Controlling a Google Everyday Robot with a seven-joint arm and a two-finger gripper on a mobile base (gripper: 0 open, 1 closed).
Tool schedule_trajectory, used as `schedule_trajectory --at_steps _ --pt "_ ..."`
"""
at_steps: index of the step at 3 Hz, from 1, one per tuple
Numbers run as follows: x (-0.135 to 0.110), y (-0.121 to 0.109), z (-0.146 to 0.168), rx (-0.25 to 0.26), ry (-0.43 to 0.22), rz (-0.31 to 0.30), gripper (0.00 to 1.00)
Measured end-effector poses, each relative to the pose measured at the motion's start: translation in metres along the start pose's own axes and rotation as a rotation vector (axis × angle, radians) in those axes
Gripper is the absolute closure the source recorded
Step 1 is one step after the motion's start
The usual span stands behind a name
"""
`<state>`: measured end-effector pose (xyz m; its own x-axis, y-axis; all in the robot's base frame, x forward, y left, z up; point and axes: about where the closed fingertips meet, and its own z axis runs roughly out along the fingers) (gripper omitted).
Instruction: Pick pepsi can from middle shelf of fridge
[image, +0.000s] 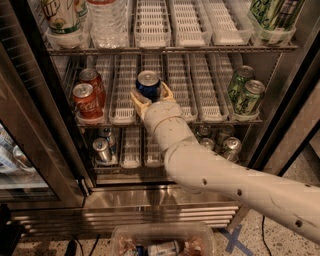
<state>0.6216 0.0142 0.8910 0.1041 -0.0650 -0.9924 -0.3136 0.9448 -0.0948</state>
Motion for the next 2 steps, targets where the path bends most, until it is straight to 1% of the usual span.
schedule_trajectory --at_steps 1,2 --pt "0.000 0.000 0.000 0.000 0.000 0.000 1.00" --pt "0.006 0.008 -0.016 -0.047 0.035 0.014 1.00"
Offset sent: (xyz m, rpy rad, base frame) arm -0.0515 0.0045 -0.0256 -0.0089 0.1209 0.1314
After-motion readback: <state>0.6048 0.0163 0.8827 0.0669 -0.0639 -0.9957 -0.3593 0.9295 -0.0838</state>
